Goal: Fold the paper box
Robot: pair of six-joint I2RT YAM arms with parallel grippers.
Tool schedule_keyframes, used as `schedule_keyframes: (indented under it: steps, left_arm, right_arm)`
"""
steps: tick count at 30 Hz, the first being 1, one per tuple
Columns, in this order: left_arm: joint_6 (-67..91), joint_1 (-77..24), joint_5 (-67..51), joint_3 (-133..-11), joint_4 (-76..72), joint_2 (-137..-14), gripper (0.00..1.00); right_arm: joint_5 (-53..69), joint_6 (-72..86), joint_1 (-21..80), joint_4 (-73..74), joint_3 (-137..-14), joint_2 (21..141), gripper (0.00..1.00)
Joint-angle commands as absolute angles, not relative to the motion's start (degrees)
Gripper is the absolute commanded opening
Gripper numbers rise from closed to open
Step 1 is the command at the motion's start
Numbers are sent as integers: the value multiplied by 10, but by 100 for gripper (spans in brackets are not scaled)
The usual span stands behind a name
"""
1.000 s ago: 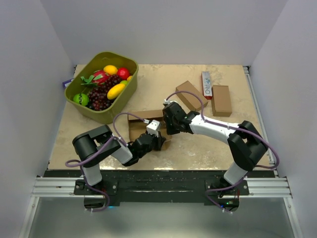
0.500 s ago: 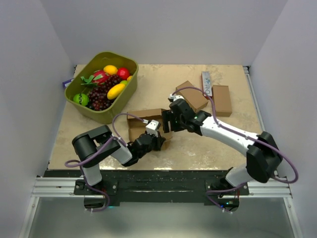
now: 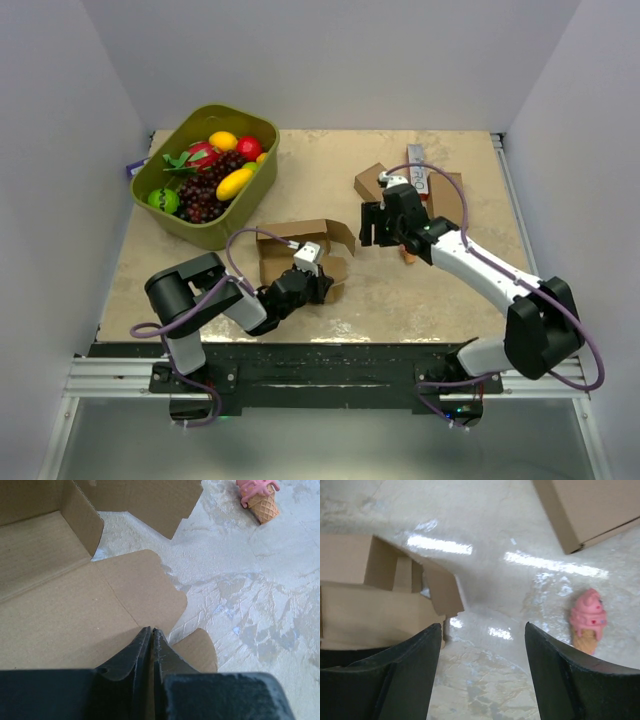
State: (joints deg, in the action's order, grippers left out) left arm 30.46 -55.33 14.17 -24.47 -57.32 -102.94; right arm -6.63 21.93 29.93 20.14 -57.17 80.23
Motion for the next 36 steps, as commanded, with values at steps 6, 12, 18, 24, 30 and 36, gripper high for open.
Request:
schedule_keyframes:
  steps: [6, 12, 18, 24, 30, 36]
  left_arm:
    - [311, -557, 161, -250, -498, -1032, 10]
    - [312, -557, 164, -261, -477, -1033, 9]
    - [316, -557, 171, -273, -452, -1037, 9]
    - [316, -557, 174, -285, -424, -1041, 9]
    - [316, -557, 173, -292, -421, -1043, 8]
    - [314, -557, 172, -292, -421, -1041, 8]
  right_arm:
    - [12, 162, 311, 71, -496, 791, 68]
    - [2, 143, 337, 19, -495, 848, 61]
    - [-27, 130, 349, 3, -507, 897, 42]
    - [-34, 121, 358, -10, -513, 898, 9]
    - [-56, 124, 388, 30, -526, 882, 0]
    - [-65, 157, 418, 72, -543, 886, 0]
